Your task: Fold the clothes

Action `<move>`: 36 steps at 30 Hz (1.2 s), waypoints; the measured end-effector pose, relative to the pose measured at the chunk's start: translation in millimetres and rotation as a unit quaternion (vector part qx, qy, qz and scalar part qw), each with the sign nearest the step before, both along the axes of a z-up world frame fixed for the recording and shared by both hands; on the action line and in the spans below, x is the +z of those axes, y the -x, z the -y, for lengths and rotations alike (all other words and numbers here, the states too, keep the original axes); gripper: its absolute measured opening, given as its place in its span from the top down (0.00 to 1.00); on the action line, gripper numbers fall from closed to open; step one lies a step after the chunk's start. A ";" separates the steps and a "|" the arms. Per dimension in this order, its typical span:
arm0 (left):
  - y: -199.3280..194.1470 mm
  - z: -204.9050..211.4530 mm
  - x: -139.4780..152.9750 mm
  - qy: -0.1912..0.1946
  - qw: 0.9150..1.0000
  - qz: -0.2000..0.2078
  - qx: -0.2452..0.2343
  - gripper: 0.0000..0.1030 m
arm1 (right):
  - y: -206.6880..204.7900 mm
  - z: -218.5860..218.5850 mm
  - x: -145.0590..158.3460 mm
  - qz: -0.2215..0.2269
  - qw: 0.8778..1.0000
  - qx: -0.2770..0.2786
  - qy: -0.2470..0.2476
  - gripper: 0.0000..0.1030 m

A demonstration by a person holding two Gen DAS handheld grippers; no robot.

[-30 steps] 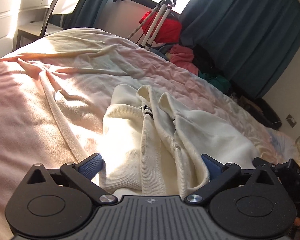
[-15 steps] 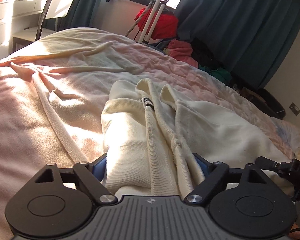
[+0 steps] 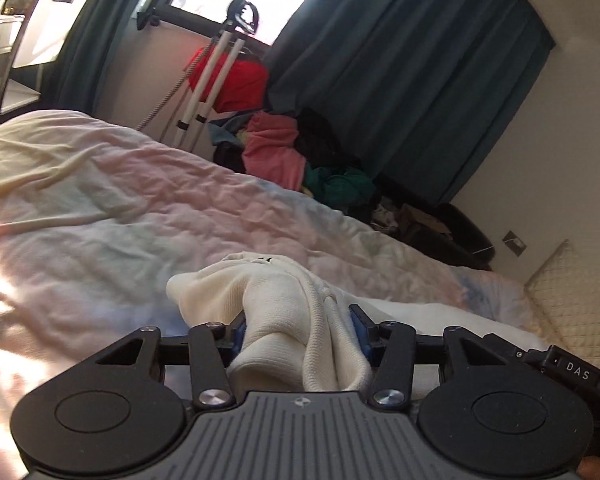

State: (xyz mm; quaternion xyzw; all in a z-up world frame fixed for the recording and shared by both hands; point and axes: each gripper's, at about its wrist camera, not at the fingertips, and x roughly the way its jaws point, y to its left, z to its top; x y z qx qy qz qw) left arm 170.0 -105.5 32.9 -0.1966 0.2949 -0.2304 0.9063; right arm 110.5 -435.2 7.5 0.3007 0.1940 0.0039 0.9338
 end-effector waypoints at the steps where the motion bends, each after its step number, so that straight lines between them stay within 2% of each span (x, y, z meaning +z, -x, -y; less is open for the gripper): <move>1: -8.6 24.6 6.5 -0.002 1.000 0.007 -0.014 0.51 | 0.3 19.0 5.7 0.003 1.000 -0.015 0.001 0.55; 4: -34.3 104.0 18.7 -0.006 0.998 0.027 -0.058 0.51 | 0.1 80.6 15.6 0.004 0.998 -0.062 -0.002 0.56; 8: -70.5 207.1 24.1 -0.001 0.994 0.018 -0.106 0.51 | -2.4 160.1 22.7 0.007 0.992 -0.129 0.009 0.56; 12: -91.0 292.0 0.9 -0.011 0.991 0.023 -0.133 0.50 | -10.0 220.2 7.5 -0.005 0.984 -0.180 0.007 0.56; 15: -98.7 326.8 -35.4 -0.041 0.987 0.001 -0.156 0.50 | -12.8 242.8 -24.0 -0.035 0.979 -0.202 0.011 0.56; 19: -99.6 325.9 -95.7 -0.087 0.978 -0.033 -0.184 0.49 | -4.4 247.8 -82.6 -0.087 0.975 -0.204 -0.030 0.56; 23: -87.7 301.0 -130.1 -0.099 0.973 -0.003 -0.207 0.45 | 25.8 221.8 -127.9 -0.069 0.976 -0.205 -0.018 0.53; 26: -74.2 287.9 -138.3 -0.106 0.973 0.014 -0.206 0.42 | 45.2 207.7 -148.2 -0.053 0.974 -0.216 -0.033 0.49; 28: -68.0 286.4 -132.8 -0.116 0.972 0.020 -0.205 0.37 | 46.6 205.3 -147.0 -0.061 0.973 -0.223 -0.030 0.46; 30: -60.1 285.4 -118.8 -0.133 0.970 0.024 -0.200 0.31 | 46.0 208.3 -133.1 -0.085 0.969 -0.228 -0.029 0.44; 31: -55.4 284.3 -110.0 -0.142 0.969 0.029 -0.198 0.31 | 46.0 209.0 -123.0 -0.100 0.968 -0.230 -0.023 0.44; 33: -44.6 279.6 -89.2 -0.157 0.968 0.040 -0.191 0.24 | 50.3 206.7 -101.0 -0.116 0.964 -0.240 0.002 0.44; 34: -38.4 275.5 -76.5 -0.163 0.968 0.047 -0.186 0.18 | 54.2 204.5 -89.4 -0.119 0.963 -0.242 0.016 0.44; 36: -25.4 265.8 -51.7 -0.169 0.967 0.059 -0.180 0.16 | 64.5 199.7 -65.6 -0.116 0.963 -0.238 0.039 0.44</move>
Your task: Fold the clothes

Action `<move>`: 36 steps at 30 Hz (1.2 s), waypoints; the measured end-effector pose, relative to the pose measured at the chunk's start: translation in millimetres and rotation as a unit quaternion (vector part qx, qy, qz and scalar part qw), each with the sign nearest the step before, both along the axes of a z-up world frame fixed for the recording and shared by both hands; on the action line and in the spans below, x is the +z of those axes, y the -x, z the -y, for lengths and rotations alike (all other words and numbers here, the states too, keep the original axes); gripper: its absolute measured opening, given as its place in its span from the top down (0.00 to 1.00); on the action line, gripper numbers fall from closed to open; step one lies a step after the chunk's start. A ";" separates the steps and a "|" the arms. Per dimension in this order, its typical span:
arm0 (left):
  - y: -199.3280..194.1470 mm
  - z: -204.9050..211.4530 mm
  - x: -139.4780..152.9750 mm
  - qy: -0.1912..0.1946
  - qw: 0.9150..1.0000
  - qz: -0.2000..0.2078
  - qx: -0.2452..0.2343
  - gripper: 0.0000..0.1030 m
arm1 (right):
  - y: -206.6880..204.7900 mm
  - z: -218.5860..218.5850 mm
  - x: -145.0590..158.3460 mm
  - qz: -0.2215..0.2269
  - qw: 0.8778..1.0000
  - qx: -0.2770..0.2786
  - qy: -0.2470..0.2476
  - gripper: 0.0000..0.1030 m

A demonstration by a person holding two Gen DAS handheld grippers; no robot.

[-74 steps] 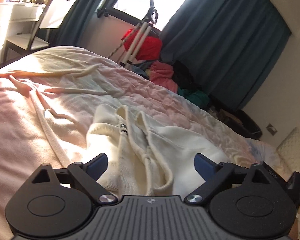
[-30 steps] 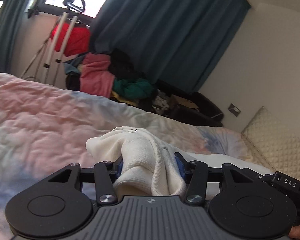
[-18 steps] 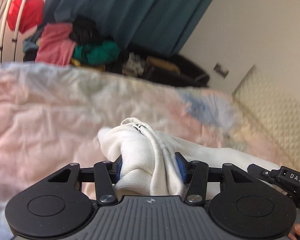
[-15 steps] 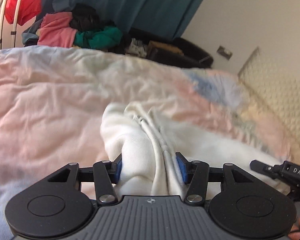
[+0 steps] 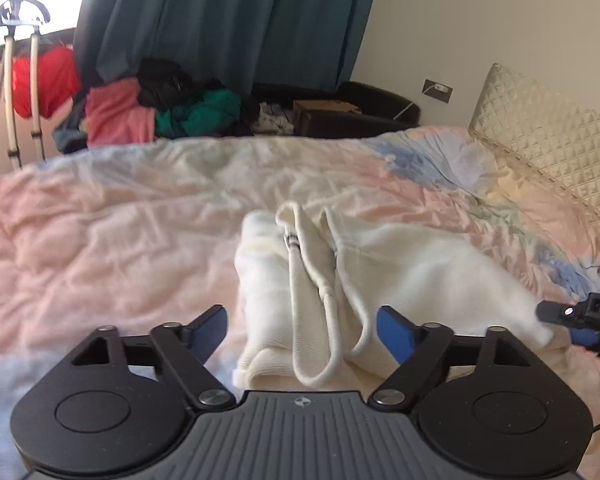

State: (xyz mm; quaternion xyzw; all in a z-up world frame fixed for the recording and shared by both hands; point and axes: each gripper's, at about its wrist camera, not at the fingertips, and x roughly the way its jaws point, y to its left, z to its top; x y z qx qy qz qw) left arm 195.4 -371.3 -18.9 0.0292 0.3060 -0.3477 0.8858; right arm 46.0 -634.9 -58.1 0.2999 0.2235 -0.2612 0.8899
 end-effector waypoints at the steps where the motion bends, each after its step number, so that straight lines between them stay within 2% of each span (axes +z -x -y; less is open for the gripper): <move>1: 8.5 -6.6 12.5 0.002 1.000 0.006 -0.001 0.15 | 5.1 -2.6 11.7 0.001 1.000 0.009 0.007 0.44; 6: 62.0 -41.3 75.6 0.016 0.999 0.050 -0.009 0.09 | 37.4 -36.1 72.5 0.009 0.996 0.049 0.069 0.44; 9: 100.1 -61.8 106.9 0.020 0.996 0.084 -0.006 0.02 | 59.0 -64.3 103.2 0.018 0.993 0.067 0.095 0.43; 10: 113.2 -68.9 115.6 0.024 0.996 0.090 -0.008 0.00 | 66.3 -74.1 111.6 0.022 0.992 0.072 0.100 0.40; 12: 137.3 -82.5 131.3 0.030 0.995 0.097 -0.013 0.00 | 80.0 -91.9 124.1 0.033 0.990 0.079 0.108 0.21; 13: 147.8 -88.2 137.6 0.028 0.995 0.099 -0.011 0.00 | 86.9 -100.9 129.6 0.038 0.989 0.083 0.114 0.17; 16: 177.9 -104.8 151.7 0.018 0.994 0.109 -0.006 0.00 | 106.6 -127.5 141.5 0.049 0.985 0.101 0.133 0.17; 21: 223.4 -134.8 160.1 0.009 0.991 0.132 0.008 0.00 | 132.7 -163.2 146.5 0.057 0.979 0.104 0.164 0.17; 28: 265.5 -176.3 151.8 0.022 0.987 0.156 0.044 0.00 | 156.9 -199.8 125.3 0.070 0.974 0.107 0.185 0.17; 33: 275.8 -193.8 143.1 0.035 0.985 0.157 0.062 0.00 | 158.8 -217.9 107.1 0.072 0.971 0.107 0.201 0.17; 36: 272.8 -198.1 132.8 0.029 0.986 0.149 0.066 0.00 | 153.2 -226.0 95.6 0.066 0.968 0.109 0.215 0.17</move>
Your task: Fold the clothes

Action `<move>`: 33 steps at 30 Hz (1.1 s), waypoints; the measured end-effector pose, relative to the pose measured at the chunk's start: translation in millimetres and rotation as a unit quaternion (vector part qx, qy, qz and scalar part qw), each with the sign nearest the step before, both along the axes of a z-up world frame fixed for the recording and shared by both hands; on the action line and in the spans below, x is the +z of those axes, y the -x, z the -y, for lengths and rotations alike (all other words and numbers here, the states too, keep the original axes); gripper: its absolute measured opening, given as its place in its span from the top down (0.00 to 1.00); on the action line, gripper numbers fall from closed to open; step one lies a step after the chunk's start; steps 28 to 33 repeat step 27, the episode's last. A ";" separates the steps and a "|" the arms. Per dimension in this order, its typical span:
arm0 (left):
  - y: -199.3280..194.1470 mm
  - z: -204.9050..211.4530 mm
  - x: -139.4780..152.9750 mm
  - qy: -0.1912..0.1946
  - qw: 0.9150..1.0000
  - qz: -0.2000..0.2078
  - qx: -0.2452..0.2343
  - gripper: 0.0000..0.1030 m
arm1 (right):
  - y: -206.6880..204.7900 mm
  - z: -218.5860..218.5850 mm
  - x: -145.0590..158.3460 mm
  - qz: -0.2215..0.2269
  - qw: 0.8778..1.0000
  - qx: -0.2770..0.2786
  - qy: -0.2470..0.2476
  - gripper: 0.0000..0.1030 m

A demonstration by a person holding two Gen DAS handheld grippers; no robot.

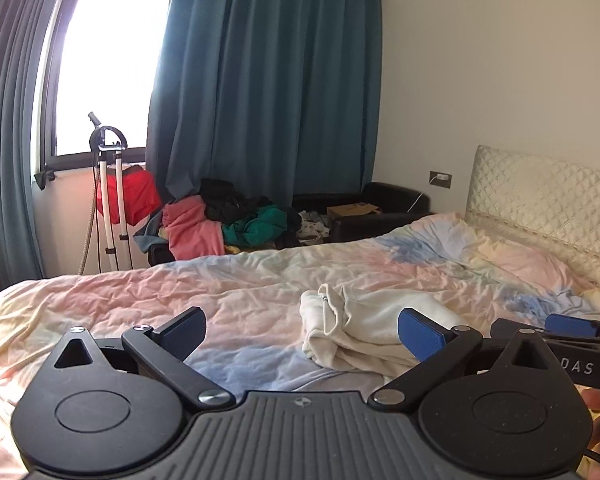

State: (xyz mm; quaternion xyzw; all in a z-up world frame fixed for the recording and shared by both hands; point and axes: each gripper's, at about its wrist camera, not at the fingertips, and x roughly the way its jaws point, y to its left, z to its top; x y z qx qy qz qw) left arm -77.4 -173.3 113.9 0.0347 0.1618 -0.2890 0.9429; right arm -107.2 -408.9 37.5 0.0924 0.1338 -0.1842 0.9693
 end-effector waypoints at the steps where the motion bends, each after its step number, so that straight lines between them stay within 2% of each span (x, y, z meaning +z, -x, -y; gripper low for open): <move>1: -2.3 -1.2 -4.0 -0.002 1.000 -0.002 0.001 0.00 | -1.9 -1.5 -4.0 -0.002 1.000 0.000 0.003 0.17; 6: -12.3 -6.6 -25.8 0.003 1.000 -0.005 0.005 0.00 | -6.1 1.4 -19.8 0.002 1.000 0.004 -0.010 0.17; 13: -19.5 -3.4 -42.7 -0.004 1.000 -0.010 0.004 0.00 | -13.7 -2.9 -30.3 -0.015 1.000 -0.025 -0.001 0.17; 22: -22.1 4.4 -46.9 -0.010 1.000 -0.013 0.010 0.00 | -19.9 0.5 -36.4 -0.029 0.999 -0.034 -0.003 0.17; 33: -22.3 4.3 -49.1 -0.014 1.000 -0.016 0.012 0.00 | -17.9 -4.8 -36.7 -0.022 0.999 -0.035 0.011 0.17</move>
